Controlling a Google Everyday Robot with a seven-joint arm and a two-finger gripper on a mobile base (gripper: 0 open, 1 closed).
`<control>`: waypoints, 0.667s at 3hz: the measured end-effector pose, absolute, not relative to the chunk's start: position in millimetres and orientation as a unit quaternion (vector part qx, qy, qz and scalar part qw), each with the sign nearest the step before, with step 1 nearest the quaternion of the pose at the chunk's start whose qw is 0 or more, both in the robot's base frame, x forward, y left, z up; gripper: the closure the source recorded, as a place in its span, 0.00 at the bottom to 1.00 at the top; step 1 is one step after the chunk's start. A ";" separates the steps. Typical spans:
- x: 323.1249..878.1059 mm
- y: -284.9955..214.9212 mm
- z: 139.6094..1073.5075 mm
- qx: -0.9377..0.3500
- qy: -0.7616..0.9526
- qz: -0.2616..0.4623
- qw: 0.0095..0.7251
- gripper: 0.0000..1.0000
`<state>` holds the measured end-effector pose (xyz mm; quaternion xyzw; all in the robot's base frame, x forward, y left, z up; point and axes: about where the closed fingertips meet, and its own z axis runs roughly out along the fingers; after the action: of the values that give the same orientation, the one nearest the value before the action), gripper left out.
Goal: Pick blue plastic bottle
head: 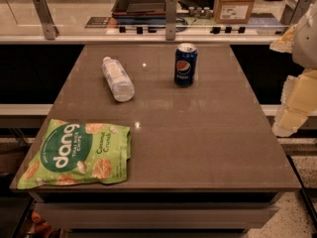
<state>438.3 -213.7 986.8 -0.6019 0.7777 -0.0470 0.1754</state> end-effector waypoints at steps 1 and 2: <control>438.8 -211.4 988.7 -0.600 0.778 -0.046 0.180 0.00; 445.7 -190.5 994.6 -0.591 0.781 -0.025 0.200 0.00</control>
Offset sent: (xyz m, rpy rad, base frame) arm 0.0200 0.0563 0.0132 0.1692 -0.0023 -0.0229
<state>445.7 -190.5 994.6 -0.5914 0.7807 -0.0250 0.2001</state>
